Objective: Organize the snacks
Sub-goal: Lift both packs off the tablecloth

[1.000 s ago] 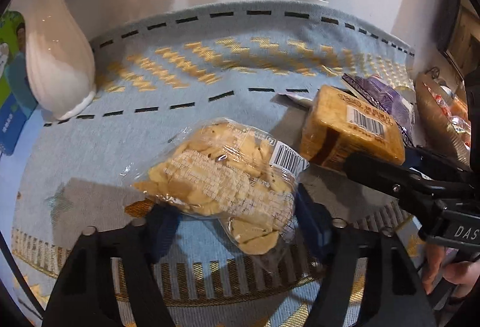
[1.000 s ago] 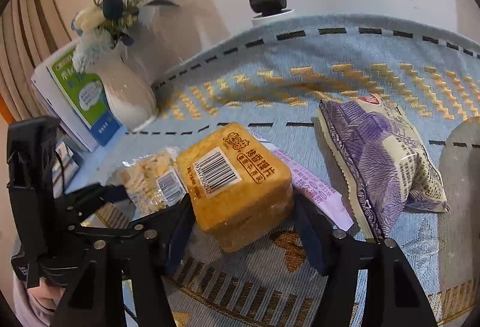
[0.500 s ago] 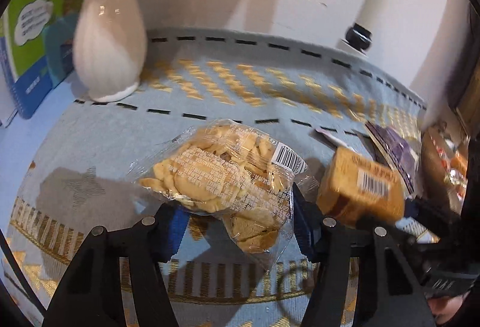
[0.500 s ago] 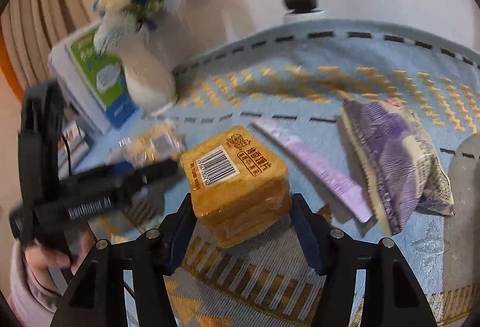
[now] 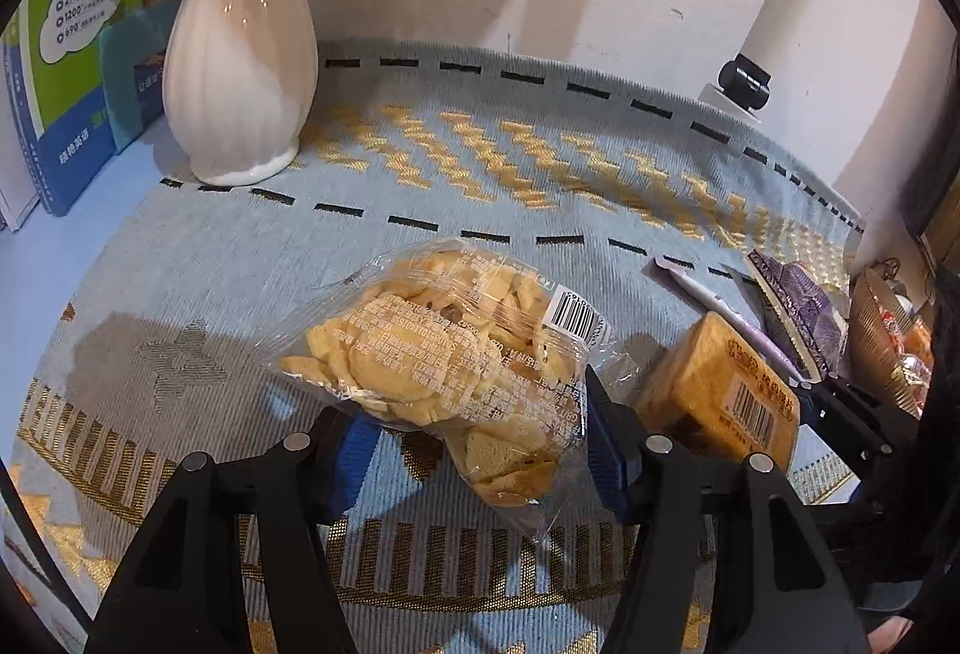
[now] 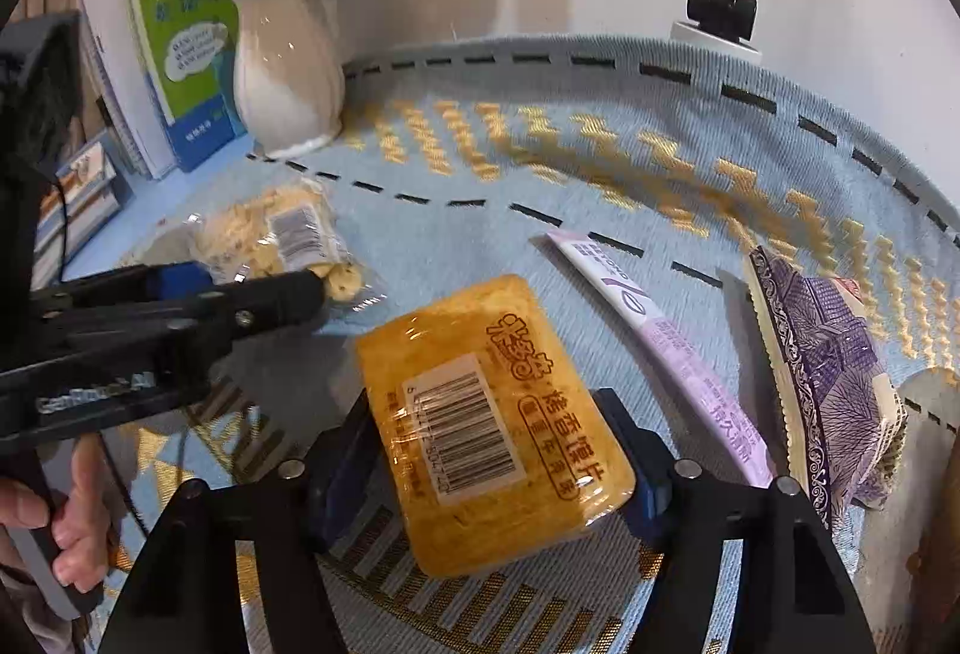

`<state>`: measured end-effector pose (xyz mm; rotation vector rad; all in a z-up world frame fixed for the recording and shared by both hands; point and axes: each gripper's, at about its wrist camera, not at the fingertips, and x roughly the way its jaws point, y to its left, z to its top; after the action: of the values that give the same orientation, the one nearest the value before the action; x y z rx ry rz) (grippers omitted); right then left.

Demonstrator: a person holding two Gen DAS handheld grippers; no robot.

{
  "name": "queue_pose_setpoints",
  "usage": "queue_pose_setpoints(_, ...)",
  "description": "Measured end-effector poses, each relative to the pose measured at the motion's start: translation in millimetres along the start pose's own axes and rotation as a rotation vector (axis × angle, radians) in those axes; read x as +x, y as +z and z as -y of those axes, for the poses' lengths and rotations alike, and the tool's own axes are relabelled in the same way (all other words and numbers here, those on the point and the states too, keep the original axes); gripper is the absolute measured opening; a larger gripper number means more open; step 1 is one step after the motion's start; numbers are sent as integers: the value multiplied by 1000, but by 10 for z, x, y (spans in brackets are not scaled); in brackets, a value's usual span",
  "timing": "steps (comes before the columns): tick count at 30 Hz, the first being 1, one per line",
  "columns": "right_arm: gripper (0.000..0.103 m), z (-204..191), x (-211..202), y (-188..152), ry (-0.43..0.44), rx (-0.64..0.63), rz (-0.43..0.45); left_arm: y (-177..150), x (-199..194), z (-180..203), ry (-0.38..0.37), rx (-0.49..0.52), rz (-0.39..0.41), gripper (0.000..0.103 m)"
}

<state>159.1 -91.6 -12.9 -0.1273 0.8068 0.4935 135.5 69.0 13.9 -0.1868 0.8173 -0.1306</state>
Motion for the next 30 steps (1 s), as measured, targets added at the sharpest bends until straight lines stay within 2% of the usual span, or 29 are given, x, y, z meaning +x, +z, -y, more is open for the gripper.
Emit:
queue_pose_setpoints(5, 58, 80, -161, -25, 28, 45, 71, -19, -50, 7, -16, 2, 30, 58)
queue_pose_setpoints(7, 55, 130, -253, -52, 47, 72, 109, -26, -68, 11, 3, 1, 42, 58)
queue_pose_setpoints(15, 54, 94, -620, -121, 36, 82, 294, -37, -84, -5, 28, -21, 57, 58)
queue_pose_setpoints(25, 54, 70, -909, -349, 35, 147, 367, -48, -171, -40, 2, -49, 106, 58)
queue_pose_setpoints(30, 54, 281, -1159, -543, 57, 235, 413, -147, -310, -59, 47, -81, 129, 58)
